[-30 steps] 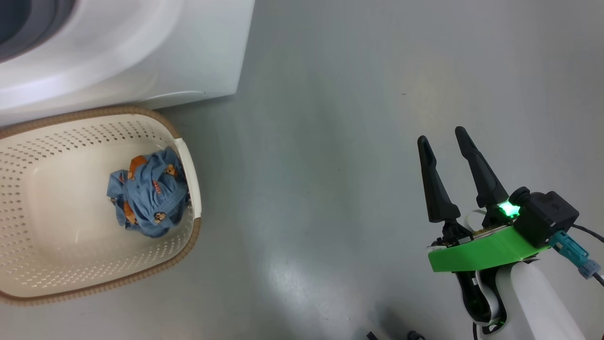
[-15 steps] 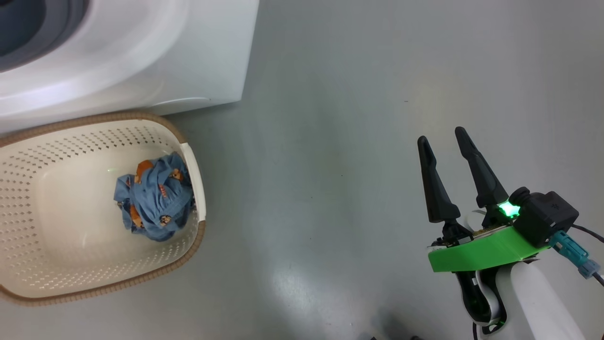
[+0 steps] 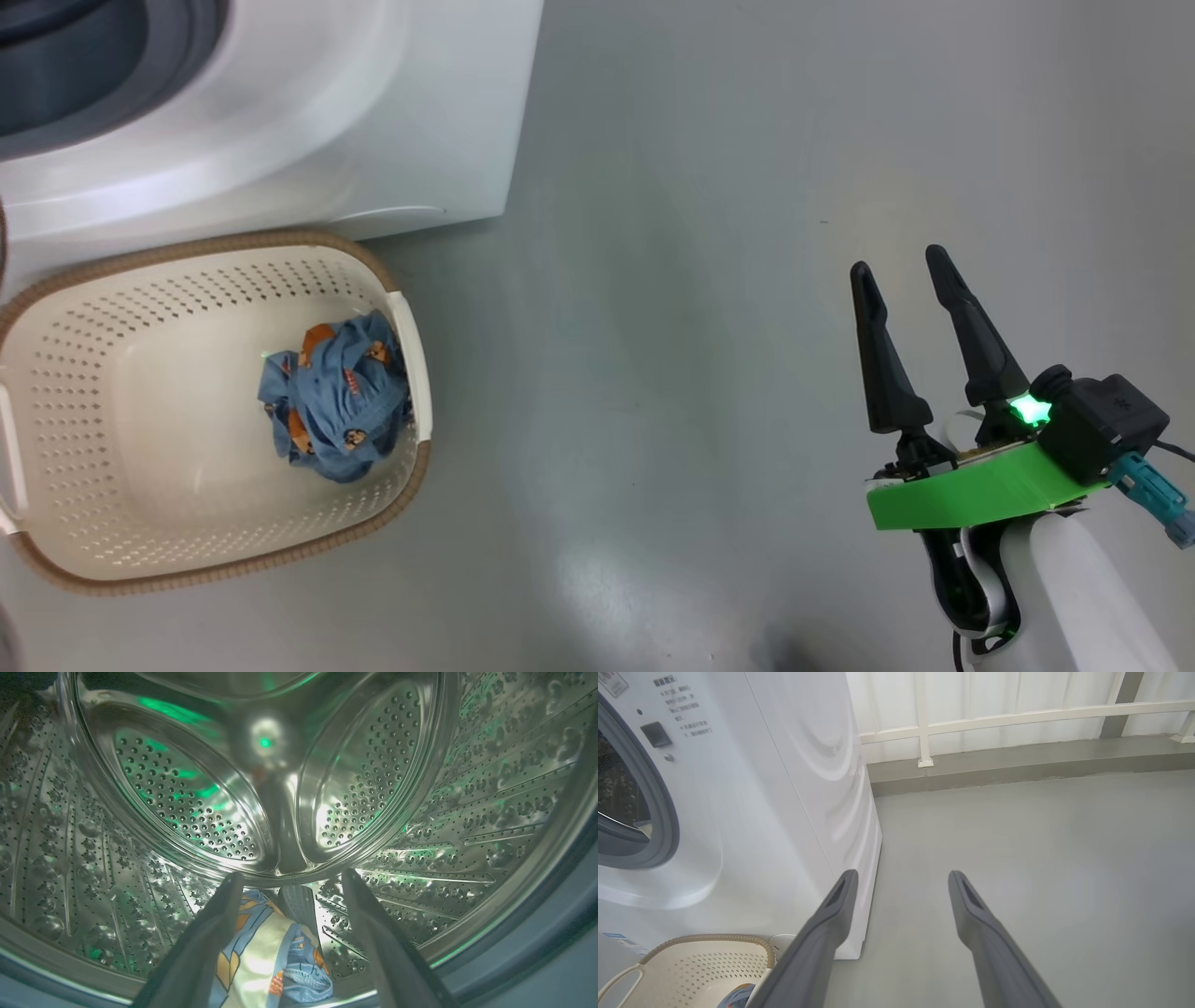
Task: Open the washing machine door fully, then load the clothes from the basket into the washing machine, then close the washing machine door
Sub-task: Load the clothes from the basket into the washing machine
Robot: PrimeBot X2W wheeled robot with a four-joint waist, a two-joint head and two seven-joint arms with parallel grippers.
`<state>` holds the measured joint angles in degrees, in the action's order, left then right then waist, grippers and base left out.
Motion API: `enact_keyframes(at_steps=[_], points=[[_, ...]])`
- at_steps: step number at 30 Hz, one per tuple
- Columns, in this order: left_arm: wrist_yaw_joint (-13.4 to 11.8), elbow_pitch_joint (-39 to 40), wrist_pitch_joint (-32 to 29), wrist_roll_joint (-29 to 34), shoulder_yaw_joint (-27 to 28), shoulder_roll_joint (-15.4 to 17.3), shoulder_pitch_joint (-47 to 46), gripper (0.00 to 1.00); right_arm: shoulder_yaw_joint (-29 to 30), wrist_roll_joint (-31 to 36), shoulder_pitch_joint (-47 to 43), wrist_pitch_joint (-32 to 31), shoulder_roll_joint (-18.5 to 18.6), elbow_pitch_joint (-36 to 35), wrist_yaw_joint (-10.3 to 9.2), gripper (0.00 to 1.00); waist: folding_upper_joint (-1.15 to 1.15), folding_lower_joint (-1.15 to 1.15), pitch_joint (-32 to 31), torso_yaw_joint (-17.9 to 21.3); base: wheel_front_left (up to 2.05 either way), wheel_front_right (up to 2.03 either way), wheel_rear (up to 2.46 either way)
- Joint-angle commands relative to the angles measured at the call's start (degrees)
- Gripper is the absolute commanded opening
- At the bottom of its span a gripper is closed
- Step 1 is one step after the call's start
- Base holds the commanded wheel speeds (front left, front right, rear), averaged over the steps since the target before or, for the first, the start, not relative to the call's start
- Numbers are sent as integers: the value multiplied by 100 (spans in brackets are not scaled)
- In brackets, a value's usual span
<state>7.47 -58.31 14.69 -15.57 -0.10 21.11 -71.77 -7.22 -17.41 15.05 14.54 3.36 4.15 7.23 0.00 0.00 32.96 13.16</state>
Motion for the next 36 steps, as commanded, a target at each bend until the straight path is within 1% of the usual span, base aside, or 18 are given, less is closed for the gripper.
enact_keyframes(at_steps=[1,10,20,30,36], points=[[-39,270,29,-14,102,213,197,100,-93,62,-46,46,52,-139,25,100,0,0,-54,-42,0,0,0],[-39,1277,30,180,500,-97,1332,100,-42,70,-90,46,175,-102,25,100,0,0,-402,-164,0,0,0],[-12,1957,30,358,808,-528,2515,100,71,15,-362,46,356,19,25,100,0,0,-1032,-350,0,0,0],[-1,2538,30,498,925,-916,3508,100,179,-33,-672,46,531,106,25,100,0,0,-1549,-544,0,0,0],[1,2907,30,522,862,-1120,4197,100,227,-65,-912,46,628,162,25,100,0,0,-1898,-671,0,0,0]])
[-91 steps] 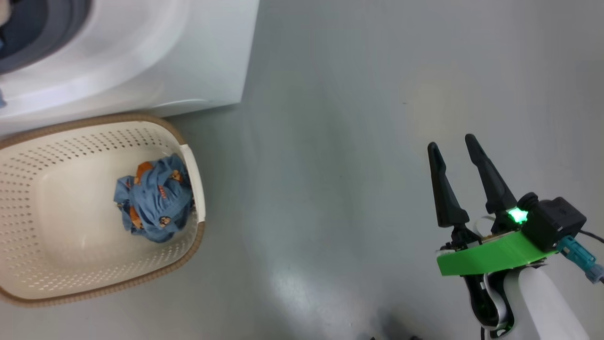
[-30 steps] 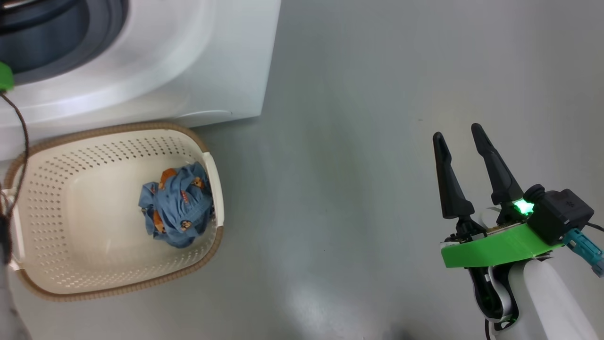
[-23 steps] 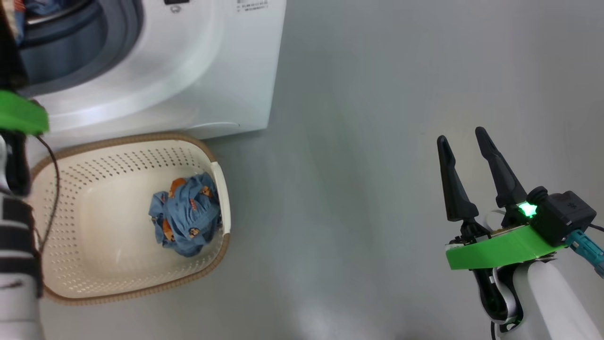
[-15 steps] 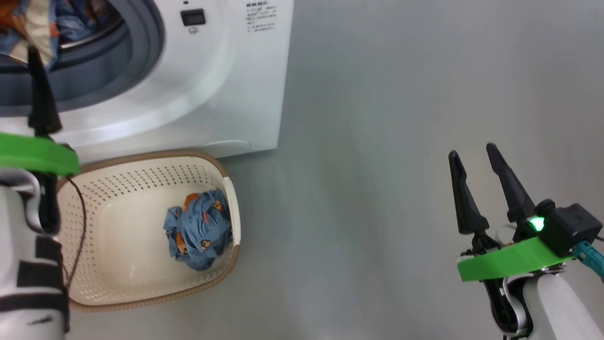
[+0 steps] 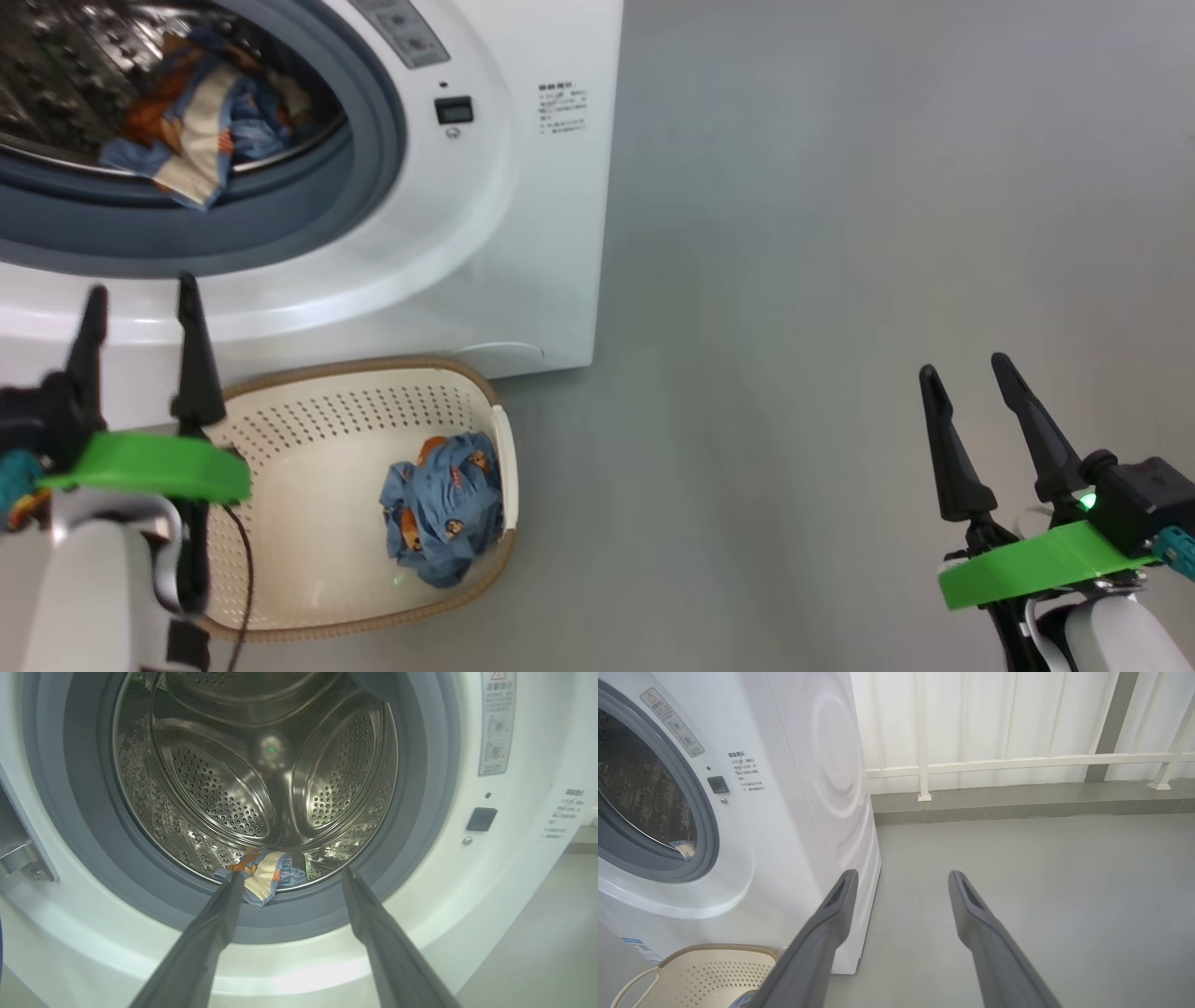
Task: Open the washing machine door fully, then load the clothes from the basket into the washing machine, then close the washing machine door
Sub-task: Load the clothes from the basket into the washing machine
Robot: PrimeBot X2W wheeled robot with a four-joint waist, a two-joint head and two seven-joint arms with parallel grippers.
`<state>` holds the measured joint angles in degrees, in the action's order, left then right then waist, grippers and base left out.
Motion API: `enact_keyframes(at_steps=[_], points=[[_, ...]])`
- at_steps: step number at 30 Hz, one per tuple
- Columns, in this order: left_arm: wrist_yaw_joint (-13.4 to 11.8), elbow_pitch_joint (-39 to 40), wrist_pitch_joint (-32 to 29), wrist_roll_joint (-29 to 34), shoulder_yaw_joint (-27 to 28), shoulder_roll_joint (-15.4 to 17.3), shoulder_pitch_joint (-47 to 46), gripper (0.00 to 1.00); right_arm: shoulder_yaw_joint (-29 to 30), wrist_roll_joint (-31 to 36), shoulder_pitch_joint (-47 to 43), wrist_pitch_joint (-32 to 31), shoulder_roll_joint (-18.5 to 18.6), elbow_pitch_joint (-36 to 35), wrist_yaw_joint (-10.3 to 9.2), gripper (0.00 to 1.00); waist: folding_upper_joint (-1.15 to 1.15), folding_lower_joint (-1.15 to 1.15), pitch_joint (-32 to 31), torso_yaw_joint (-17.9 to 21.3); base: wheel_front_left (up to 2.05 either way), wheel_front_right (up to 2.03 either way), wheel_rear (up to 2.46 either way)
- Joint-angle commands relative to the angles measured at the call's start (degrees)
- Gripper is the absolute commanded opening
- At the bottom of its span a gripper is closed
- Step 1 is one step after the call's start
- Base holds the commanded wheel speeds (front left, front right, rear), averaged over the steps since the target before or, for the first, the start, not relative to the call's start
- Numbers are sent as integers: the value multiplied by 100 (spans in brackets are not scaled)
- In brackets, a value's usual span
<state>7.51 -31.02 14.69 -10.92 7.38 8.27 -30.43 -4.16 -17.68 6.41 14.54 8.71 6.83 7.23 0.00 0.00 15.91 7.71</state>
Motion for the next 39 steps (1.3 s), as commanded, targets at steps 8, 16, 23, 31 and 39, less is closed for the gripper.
enact_keyframes(at_steps=[8,16,23,31,39], points=[[-3,527,30,27,31,37,809,100,-37,-77,-340,46,221,-61,25,100,0,0,-559,-308,0,0,0],[-3,970,30,63,96,-104,1535,100,67,-116,-579,46,280,-68,25,100,0,0,-827,-420,0,0,0],[-3,1508,30,122,188,-285,2188,100,131,-159,-724,46,259,-101,25,100,0,0,-936,-446,0,0,0],[-2,1905,30,120,323,-404,2680,100,173,-143,-848,46,243,-105,25,100,0,0,-1006,-477,0,0,0],[-2,2140,30,115,423,-473,3012,100,201,-146,-929,46,228,-110,25,100,0,0,-1088,-466,0,0,0]])
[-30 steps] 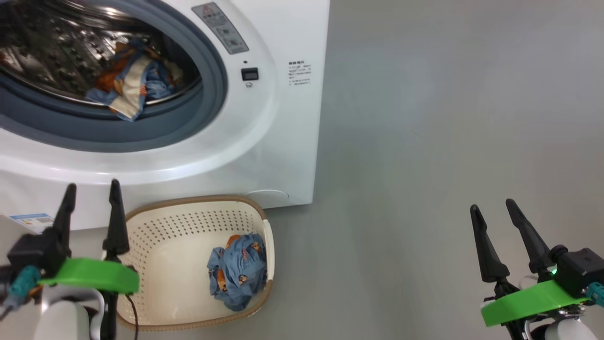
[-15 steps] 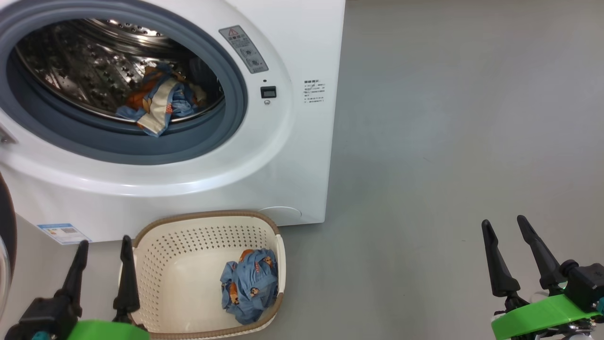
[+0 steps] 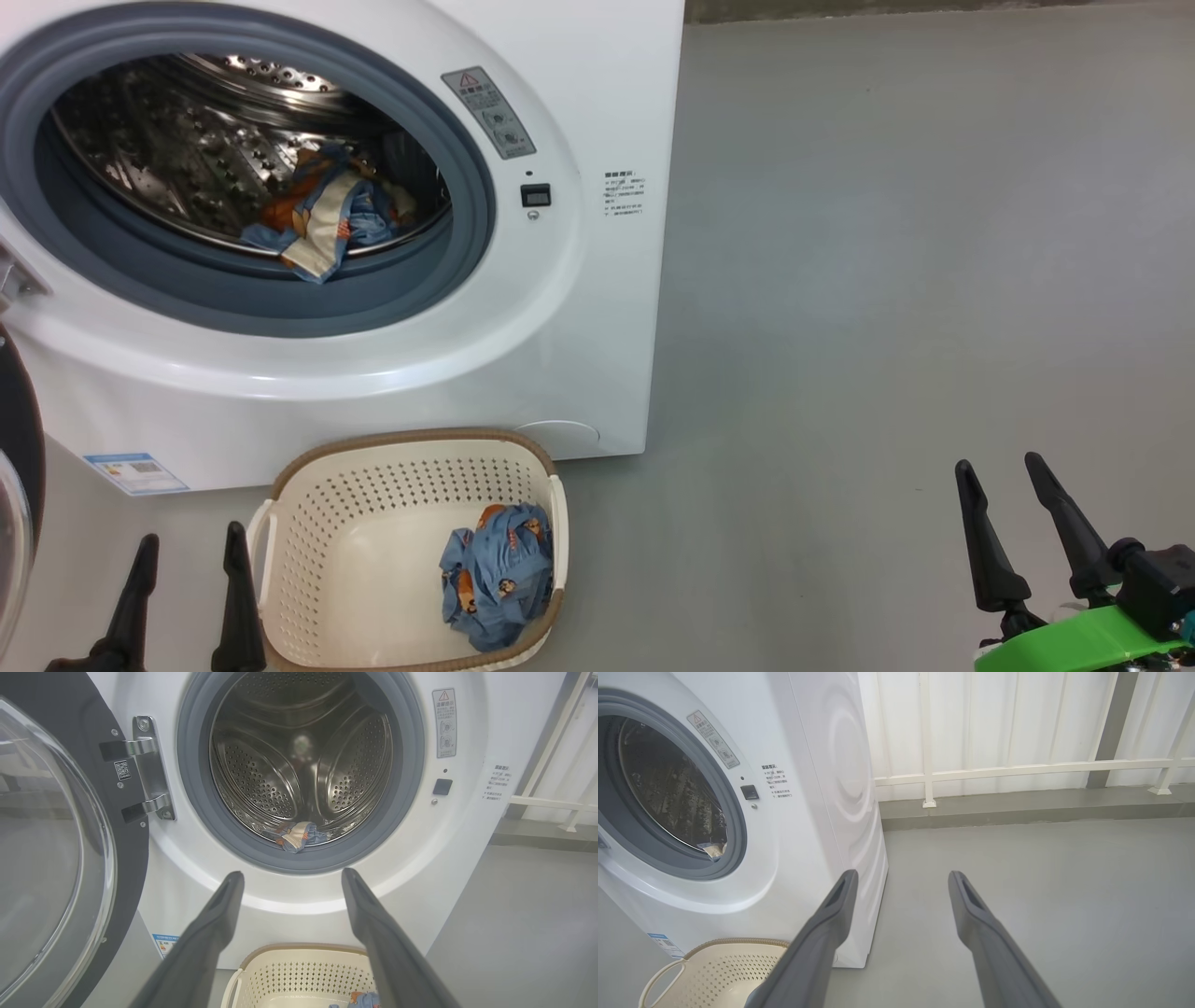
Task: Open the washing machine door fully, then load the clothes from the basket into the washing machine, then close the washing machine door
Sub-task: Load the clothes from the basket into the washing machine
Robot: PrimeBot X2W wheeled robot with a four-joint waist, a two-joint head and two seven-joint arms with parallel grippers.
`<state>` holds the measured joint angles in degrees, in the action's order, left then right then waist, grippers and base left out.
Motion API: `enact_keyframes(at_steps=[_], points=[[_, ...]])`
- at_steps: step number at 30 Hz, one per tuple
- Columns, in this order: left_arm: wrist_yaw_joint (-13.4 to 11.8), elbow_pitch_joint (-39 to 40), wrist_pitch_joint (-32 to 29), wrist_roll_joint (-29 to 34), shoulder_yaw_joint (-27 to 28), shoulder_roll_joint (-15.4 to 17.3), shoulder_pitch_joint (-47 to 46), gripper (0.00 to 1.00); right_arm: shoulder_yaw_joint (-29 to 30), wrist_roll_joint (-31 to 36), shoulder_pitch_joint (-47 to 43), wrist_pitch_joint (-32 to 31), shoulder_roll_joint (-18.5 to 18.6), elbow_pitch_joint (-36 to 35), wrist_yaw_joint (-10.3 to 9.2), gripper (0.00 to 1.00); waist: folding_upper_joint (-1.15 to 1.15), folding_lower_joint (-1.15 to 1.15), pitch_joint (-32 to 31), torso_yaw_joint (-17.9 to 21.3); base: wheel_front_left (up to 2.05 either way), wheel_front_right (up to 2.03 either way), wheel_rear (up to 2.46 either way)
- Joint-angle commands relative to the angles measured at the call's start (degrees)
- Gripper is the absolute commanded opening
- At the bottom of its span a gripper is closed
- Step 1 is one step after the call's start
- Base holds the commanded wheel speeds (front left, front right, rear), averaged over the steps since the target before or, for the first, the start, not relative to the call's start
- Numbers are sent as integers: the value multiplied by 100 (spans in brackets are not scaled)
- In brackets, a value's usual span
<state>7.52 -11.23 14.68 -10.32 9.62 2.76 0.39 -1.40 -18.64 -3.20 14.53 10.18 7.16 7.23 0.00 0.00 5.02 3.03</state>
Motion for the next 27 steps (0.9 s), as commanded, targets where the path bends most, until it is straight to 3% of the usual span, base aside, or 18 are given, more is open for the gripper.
enact_keyframes(at_steps=[1,19,27], points=[[-4,185,31,58,203,70,-41,100,-72,-50,26,47,81,-147,25,100,0,0,-4,1,0,0,0],[-3,276,31,85,234,22,40,100,-59,-29,60,47,37,-196,25,100,0,0,54,48,0,0,0],[-3,-380,31,28,-10,107,-159,100,-75,-19,151,47,-17,-239,25,100,0,0,243,114,0,0,0]])
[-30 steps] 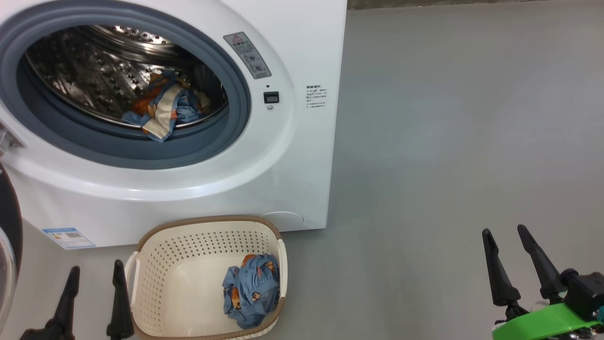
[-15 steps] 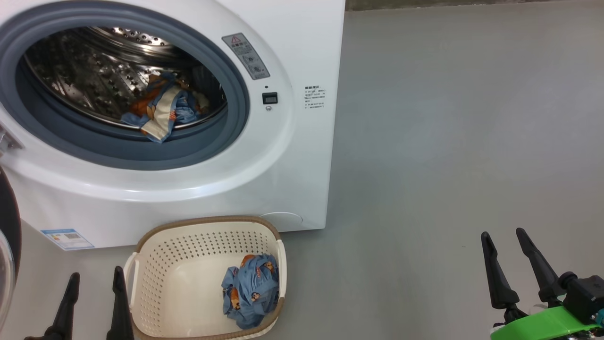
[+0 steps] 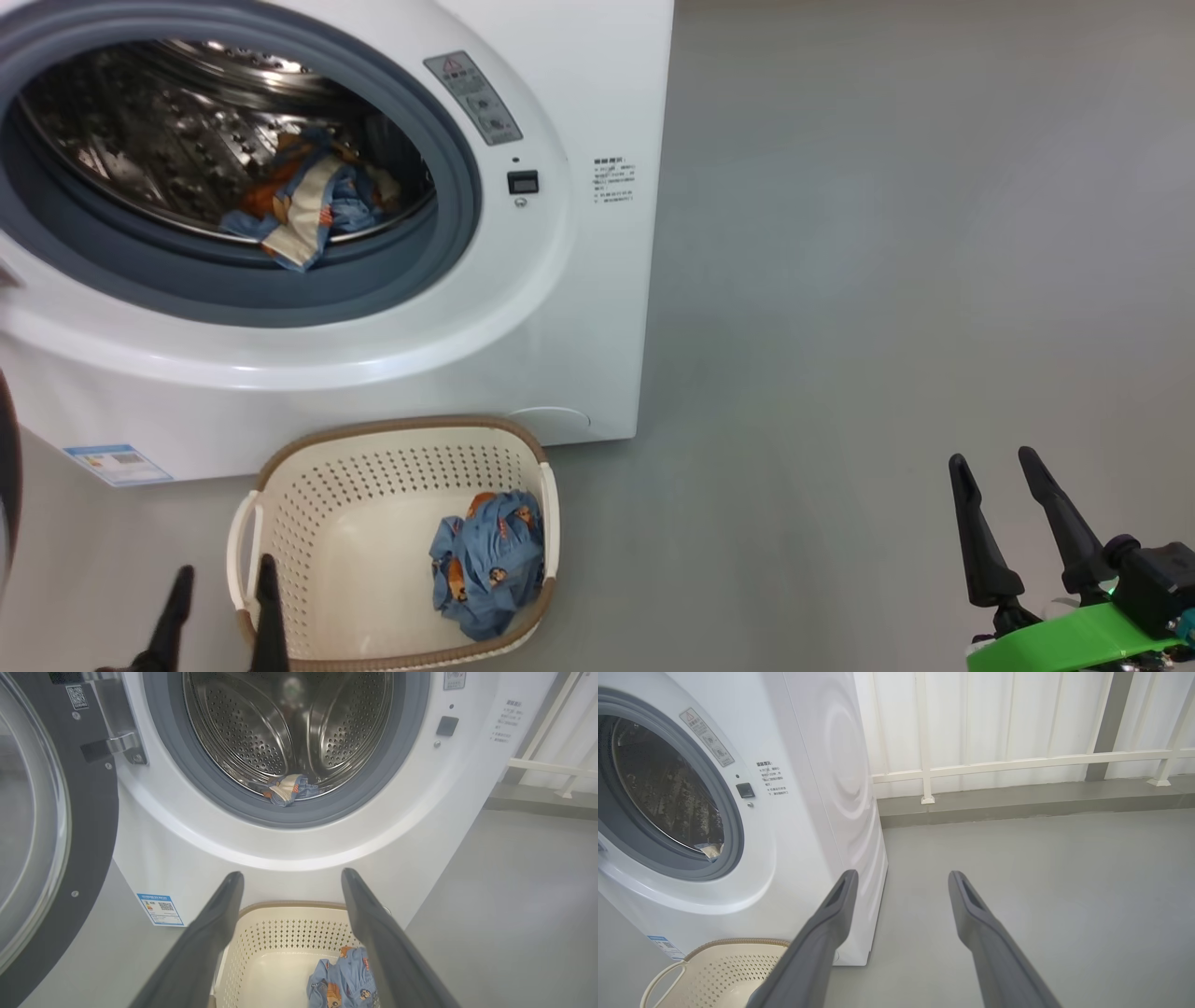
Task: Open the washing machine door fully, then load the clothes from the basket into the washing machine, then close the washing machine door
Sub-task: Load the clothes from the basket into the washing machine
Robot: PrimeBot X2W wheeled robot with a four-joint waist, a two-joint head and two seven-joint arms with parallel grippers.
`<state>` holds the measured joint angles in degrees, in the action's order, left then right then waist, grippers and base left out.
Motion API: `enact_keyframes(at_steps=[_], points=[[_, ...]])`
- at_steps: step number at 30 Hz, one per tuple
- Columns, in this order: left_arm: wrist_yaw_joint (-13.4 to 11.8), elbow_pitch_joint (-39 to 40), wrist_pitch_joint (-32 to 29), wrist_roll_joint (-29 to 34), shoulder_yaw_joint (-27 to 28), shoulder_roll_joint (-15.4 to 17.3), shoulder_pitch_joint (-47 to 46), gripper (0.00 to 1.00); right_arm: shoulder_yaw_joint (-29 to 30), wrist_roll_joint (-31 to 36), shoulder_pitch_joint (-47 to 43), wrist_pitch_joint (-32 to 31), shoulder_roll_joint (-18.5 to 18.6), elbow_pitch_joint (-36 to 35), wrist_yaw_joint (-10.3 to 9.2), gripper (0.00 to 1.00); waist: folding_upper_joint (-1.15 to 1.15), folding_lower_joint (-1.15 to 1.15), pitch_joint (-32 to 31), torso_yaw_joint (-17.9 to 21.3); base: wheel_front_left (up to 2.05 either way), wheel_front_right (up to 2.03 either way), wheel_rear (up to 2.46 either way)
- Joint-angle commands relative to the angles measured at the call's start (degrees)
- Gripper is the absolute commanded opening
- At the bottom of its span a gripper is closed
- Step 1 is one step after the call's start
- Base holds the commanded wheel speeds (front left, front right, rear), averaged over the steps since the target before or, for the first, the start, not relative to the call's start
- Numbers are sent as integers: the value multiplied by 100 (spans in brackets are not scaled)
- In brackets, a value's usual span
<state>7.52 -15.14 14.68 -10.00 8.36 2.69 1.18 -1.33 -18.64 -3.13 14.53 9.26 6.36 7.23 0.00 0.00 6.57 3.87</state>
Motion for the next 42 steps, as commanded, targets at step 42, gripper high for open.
enact_keyframes(at_steps=[42], points=[[-3,-4562,-109,-2124,-3101,1380,-4000,100,-578,186,1776,47,-573,-584,25,100,0,0,3083,1159,0,0,0]])
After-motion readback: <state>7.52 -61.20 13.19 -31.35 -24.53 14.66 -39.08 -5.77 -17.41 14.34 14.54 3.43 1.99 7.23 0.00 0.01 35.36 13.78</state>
